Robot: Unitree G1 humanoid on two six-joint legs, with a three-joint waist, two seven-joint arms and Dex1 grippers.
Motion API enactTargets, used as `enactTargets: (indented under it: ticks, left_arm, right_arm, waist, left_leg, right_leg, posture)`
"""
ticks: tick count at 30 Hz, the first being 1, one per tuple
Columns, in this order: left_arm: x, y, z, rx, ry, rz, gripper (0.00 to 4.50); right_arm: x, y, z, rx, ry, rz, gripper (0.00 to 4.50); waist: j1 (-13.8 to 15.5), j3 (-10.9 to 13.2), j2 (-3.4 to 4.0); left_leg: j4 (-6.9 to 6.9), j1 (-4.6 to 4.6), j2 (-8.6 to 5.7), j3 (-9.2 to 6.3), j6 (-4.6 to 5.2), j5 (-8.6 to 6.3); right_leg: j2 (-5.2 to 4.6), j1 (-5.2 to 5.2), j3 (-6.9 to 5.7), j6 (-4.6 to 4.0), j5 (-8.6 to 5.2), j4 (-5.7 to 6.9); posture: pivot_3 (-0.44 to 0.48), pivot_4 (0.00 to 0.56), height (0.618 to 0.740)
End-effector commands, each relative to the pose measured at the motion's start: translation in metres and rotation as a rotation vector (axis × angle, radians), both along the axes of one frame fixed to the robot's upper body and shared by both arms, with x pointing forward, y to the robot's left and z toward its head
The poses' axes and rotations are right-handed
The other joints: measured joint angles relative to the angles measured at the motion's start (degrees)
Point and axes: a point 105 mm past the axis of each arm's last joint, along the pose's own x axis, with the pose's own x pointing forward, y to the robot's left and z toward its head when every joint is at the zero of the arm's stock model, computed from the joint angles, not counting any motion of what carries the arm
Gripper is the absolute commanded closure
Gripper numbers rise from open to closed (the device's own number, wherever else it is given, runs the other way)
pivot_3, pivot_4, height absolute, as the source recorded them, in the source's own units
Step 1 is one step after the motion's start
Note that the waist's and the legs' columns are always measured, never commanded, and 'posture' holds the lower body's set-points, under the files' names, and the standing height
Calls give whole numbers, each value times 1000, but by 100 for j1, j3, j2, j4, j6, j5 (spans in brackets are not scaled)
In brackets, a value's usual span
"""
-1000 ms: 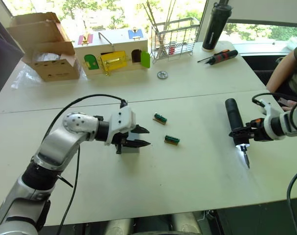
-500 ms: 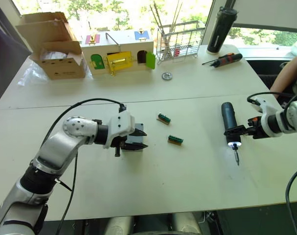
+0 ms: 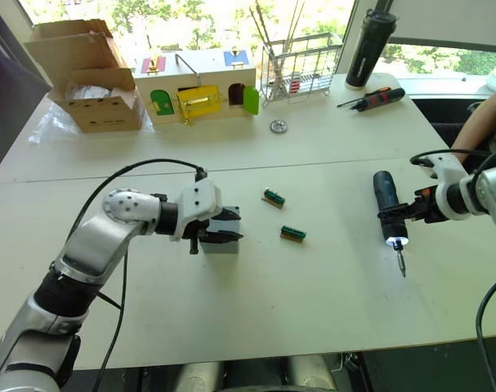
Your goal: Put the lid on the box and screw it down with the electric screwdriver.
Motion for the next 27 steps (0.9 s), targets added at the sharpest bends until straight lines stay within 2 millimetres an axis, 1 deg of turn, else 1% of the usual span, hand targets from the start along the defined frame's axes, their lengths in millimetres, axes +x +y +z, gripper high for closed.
enactTargets:
  ticks: [1, 3, 4, 6, 7, 8, 9, 10, 11, 13, 14, 15, 17, 20, 22, 25, 27]
  left_arm:
    - [7, 8, 13, 7, -66, 23, 2626]
    - [10, 12, 15, 8, -71, 39, 2626]
    - [15, 17, 19, 1, -74, 66, 2626]
    - [25, 31, 25, -6, -84, 134, 2626]
    - [32, 43, 27, 12, -99, 184, 2626]
    - [39, 54, 28, 33, -115, 232, 2626]
    - [44, 62, 28, 48, -124, 261, 2626]
    - [47, 72, 28, 54, -123, 294, 2626]
    - [48, 77, 29, 54, -120, 311, 2626]
    - [48, 91, 26, 68, -110, 356, 2626]
    - [48, 98, 21, 95, -105, 379, 2626]
    - [47, 103, 16, 124, -104, 395, 2626]
    - [43, 107, 2, 170, -89, 413, 2626]
    - [28, 97, -14, 136, -16, 404, 2626]
    - [19, 92, -24, 119, 31, 403, 2626]
    - [16, 93, -40, 159, 49, 431, 2626]
    - [17, 91, -43, 142, 55, 451, 2626]
  right_arm:
    - [8, -4, 34, -83, -129, 54, 23]
    - [10, -1, 43, -131, -170, 122, 23]
    - [12, 8, 53, -158, -226, 209, 23]
    - [13, 36, 77, -108, -334, 369, 23]
    - [11, 55, 90, -46, -395, 453, 23]
    - [6, 72, 97, -5, -432, 539, 23]
    - [1, 82, 100, 15, -454, 594, 23]
    - [-9, 99, 96, 19, -458, 704, 23]
    - [-18, 110, 91, 18, -455, 776, 23]
    - [-34, 137, 67, 3, -440, 914, 23]
    - [-47, 157, 53, 45, -428, 999, 23]
    - [-59, 173, 44, 105, -422, 1060, 23]
    - [-69, 195, 30, 214, -426, 1078, 23]
    - [-74, 218, 15, 282, -425, 1075, 23]
    - [-79, 230, 7, 309, -408, 1084, 23]
    - [-82, 245, -5, 338, -390, 1087, 23]
    - [-83, 254, -14, 367, -363, 1082, 23]
  waist:
    - [-1, 0, 0]
    - [-8, 1, 2]
    - [-11, 1, 3]
    - [-19, 2, 4]
    - [-34, 2, 4]
    - [-53, 2, 4]
    - [-63, 2, 4]
    - [-49, 2, 4]
    - [-38, 2, 4]
    - [-9, 1, 2]
    - [-8, 0, 1]
    - [-10, 0, 0]
    - [-17, 0, 0]
    - [7, 0, 1]
    - [15, -1, -2]
    - [2, -2, -3]
    - [-8, -2, -3]
  left_leg:
    - [0, 0, 0, 0, 0, 0]
    - [0, -2, 0, 1, 0, 0]
    - [0, -5, 0, 1, 0, 0]
    - [1, -14, 1, 2, 0, 0]
    - [2, -19, 4, 1, 0, 0]
    - [2, -21, 6, 1, 0, 0]
    - [1, -22, 9, 2, 0, 0]
    - [0, -21, 14, 1, 0, 0]
    - [-4, -22, 17, -6, 0, 0]
    - [-3, -24, 18, -14, 0, -1]
    - [-1, -32, 17, -21, 0, -1]
    - [4, -34, 15, -23, 0, -1]
    - [12, -40, 11, -21, -2, 0]
    - [25, -43, 3, -22, -10, 5]
    - [30, -43, 0, -29, -9, 5]
    - [27, -45, -1, -36, -9, 4]
    - [24, -45, 1, -37, -11, 5]
  right_leg:
    - [0, 0, 0, 0, 0, 0]
    - [0, -5, 0, 0, 0, 2]
    - [0, -10, 0, 0, 0, 3]
    - [2, -21, 1, 1, 0, 8]
    - [5, -26, 0, 1, 0, 11]
    - [7, -29, 0, 1, 0, 12]
    - [11, -32, 1, 1, 1, 13]
    - [17, -34, 1, 1, 1, 14]
    - [20, -35, -3, 1, 0, 13]
    - [19, -35, -10, 1, 1, 14]
    - [18, -36, -14, 1, 0, 14]
    - [16, -35, -14, 1, 1, 15]
    - [2, -37, -12, 1, 1, 16]
    - [-2, -36, -9, 2, 1, 28]
    - [-3, -31, -8, 2, 1, 26]
    - [-2, -31, -9, 2, 1, 23]
    - [0, -34, -9, 2, 1, 25]
  posture:
    - [0, 150, 740]
    - [0, 150, 740]
    - [0, 150, 740]
    - [0, 150, 740]
    - [0, 150, 740]
    - [0, 150, 740]
    - [0, 150, 740]
    - [0, 150, 740]
    - [0, 150, 740]
    - [0, 150, 740]
    - [0, 150, 740]
    - [0, 150, 740]
    - [0, 150, 740]
    - [0, 150, 740]
    - [0, 150, 740]
    - [0, 150, 740]
    - [0, 150, 740]
